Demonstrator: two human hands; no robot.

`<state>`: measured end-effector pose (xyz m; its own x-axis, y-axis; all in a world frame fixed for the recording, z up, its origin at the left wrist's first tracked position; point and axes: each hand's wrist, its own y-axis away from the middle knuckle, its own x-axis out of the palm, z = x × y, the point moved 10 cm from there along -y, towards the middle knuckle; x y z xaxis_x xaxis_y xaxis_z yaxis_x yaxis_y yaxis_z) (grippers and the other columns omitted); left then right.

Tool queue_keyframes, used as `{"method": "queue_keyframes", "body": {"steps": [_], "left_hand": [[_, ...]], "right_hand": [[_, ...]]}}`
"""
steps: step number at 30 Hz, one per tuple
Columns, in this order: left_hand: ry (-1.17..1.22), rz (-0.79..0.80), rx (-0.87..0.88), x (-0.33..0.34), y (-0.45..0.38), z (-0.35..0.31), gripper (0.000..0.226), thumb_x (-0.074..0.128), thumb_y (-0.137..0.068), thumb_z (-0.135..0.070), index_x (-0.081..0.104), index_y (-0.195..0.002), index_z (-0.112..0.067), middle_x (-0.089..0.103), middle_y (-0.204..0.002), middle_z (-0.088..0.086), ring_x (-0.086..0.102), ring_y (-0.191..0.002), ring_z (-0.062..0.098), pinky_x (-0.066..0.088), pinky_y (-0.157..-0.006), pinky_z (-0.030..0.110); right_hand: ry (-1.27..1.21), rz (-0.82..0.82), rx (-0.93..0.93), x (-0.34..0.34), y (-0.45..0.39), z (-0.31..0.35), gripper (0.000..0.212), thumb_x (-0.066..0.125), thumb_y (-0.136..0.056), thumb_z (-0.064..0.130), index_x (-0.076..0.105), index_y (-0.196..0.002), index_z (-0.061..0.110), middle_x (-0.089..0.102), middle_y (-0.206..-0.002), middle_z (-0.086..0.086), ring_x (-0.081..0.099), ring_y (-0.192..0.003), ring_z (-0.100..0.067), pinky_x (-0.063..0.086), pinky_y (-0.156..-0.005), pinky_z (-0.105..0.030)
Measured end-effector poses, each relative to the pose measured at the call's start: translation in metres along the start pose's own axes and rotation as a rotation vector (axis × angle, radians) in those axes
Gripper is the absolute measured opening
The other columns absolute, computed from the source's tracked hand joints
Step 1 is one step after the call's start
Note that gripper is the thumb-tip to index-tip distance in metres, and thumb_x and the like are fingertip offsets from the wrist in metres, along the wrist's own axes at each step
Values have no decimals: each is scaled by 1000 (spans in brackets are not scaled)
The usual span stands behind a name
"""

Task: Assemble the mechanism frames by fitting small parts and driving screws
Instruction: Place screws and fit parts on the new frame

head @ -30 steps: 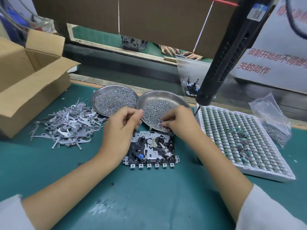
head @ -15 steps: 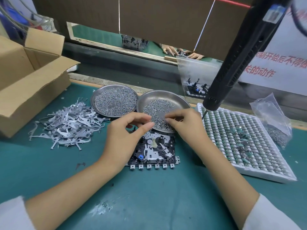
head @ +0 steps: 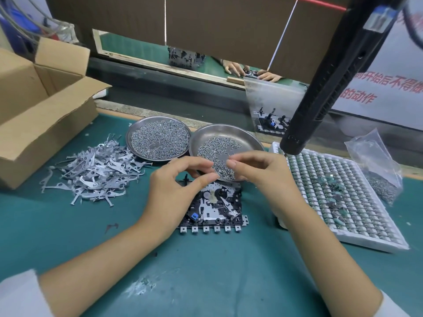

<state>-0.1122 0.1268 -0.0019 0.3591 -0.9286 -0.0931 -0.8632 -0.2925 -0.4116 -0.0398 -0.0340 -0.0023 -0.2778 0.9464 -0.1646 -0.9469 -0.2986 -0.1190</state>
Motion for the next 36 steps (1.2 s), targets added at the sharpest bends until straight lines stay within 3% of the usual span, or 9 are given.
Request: {"method": "queue_keyframes", "body": {"steps": [4,9,17,31,36], "left_hand": [[13,13,47,2,2,-7,21,76,-67,-30,69,-86,-36,71,-80,-16,64,-79,5,46,-77,13],[22,34,59,5,3,-8,23,77,-67,-30,69,-88,-36,72,-80,-14,66,-84,6,48,-83,20],[85,48,40,7,3,-8,23,77,-65,-26,69,-86,-32,72,-75,-15,65,-76,-2,45,-72,7],[126,57,24,8,2,-5,22,76,-65,-26,69,-85,-32,72,-75,-13,66,-76,0,46,-70,8],[149,67,21,9,1,-3,24,76,-65,-22,69,-85,-33,72,-75,-12,66,-75,0,46,-66,8]], "right_hand": [[-248,132,84,18,15,-8,11,73,-66,19,76,-75,14,72,-74,-5,66,-68,-12,53,-69,-20],[-281,213,74,31,19,-7,7,68,-70,17,75,-71,15,69,-72,-2,63,-68,-11,53,-72,-22],[-300,277,64,36,21,-6,8,67,-73,18,75,-72,18,69,-75,-2,63,-73,-14,53,-76,-24],[-388,328,74,42,23,-6,10,64,-76,11,73,-72,14,69,-78,-4,65,-86,-20,53,-91,-32],[-431,361,100,46,25,-4,14,60,-80,8,72,-73,11,72,-85,-8,68,-89,-21,54,-84,-27]]}}
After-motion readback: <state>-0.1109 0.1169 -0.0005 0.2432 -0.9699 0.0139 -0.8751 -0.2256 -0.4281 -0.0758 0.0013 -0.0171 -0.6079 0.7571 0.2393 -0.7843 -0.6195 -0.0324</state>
